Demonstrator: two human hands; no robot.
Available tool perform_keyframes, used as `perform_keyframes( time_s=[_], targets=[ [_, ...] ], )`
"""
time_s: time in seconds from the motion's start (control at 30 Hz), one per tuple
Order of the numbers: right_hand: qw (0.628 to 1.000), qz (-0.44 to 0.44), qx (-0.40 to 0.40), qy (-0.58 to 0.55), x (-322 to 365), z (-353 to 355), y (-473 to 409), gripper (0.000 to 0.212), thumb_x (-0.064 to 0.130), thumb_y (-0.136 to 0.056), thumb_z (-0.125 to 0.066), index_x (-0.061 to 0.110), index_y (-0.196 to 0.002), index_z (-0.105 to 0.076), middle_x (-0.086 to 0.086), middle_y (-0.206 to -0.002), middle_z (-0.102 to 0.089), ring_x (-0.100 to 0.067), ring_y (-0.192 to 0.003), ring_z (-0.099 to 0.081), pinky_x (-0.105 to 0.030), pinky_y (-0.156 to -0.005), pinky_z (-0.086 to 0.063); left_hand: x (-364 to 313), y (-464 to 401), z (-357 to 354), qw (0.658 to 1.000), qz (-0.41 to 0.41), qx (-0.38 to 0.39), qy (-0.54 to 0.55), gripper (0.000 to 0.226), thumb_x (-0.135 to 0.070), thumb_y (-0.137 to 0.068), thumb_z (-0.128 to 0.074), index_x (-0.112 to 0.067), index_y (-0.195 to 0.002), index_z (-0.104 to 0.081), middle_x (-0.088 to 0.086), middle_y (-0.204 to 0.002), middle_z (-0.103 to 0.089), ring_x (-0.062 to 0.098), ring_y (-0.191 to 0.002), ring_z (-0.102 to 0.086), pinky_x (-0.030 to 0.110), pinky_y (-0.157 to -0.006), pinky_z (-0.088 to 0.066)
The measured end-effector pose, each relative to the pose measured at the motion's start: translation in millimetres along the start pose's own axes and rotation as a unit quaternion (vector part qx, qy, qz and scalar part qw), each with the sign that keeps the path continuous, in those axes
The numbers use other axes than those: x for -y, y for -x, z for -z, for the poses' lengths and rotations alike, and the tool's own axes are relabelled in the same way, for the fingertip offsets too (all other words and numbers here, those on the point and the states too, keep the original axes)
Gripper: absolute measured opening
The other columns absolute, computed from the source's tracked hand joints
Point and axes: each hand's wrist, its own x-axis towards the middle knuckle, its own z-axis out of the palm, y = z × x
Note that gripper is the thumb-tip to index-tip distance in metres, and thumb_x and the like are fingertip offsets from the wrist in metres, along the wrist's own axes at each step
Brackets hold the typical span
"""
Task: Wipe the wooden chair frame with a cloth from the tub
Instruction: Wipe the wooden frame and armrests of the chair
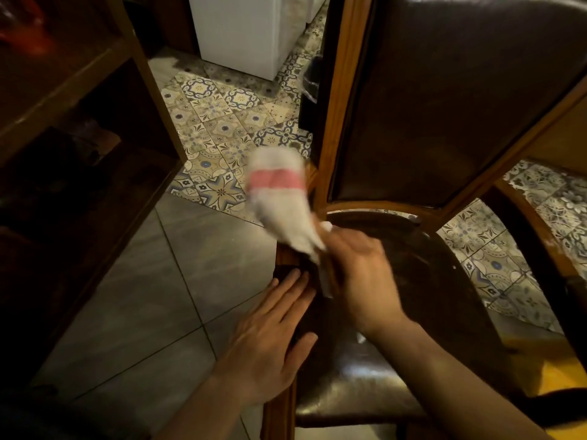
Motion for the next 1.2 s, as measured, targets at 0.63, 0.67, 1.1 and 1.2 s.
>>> perform_keyframes(
  time_s=[0.63, 0.67, 1.1, 1.2],
  targets=[
    [0.974, 0.065, 0.205, 0.076, -36, -33, -114, 0.089, -0.007, -0.090, -0.054, 0.046, -0.155, -0.024, 0.018, -0.167, -0.007, -0.007, -0.153, 0.005, -0.041, -0.117, -0.027, 4, -6, 3, 0.999, -0.017, 0.002, 0.028, 0.079, -0.048, -0.096, -0.052, -0.017, -0.161, -0.019, -0.002, -0.170, -0.010, 0.015, -0.156, -0.007, 0.033, -0.124, -0.005],
    [0.974, 0.055, 0.200, 0.087, -38, -34, -123, 0.092, -0.007, -0.088, -0.056, 0.046, -0.155, -0.022, 0.017, -0.167, -0.006, -0.008, -0.153, 0.005, -0.041, -0.117, -0.027, 5, -6, 2, 0.999, -0.017, 0.002, 0.028, 0.078, -0.047, -0.096, -0.051, -0.017, -0.161, -0.018, -0.002, -0.171, -0.009, 0.016, -0.156, -0.007, 0.034, -0.125, -0.005],
    [0.978, 0.003, 0.187, 0.087, -38, -40, -134, 0.086, 0.000, -0.092, -0.061, 0.042, -0.157, -0.021, 0.011, -0.169, -0.008, -0.018, -0.155, 0.002, -0.049, -0.118, -0.027, 5, -5, -3, 1.000, -0.005, 0.005, 0.010, 0.073, -0.042, -0.101, -0.041, -0.016, -0.162, -0.009, -0.002, -0.171, 0.000, 0.016, -0.156, -0.002, 0.032, -0.125, 0.002],
    [0.976, 0.025, 0.202, 0.081, -32, -36, -119, 0.086, -0.003, -0.091, -0.057, 0.039, -0.157, -0.021, 0.010, -0.169, -0.009, -0.018, -0.155, -0.001, -0.049, -0.116, -0.035, 6, -4, -4, 1.000, 0.001, 0.005, -0.006, 0.072, -0.044, -0.103, -0.036, -0.018, -0.162, -0.006, -0.002, -0.171, 0.004, 0.015, -0.156, 0.000, 0.033, -0.124, 0.001]
  ],
)
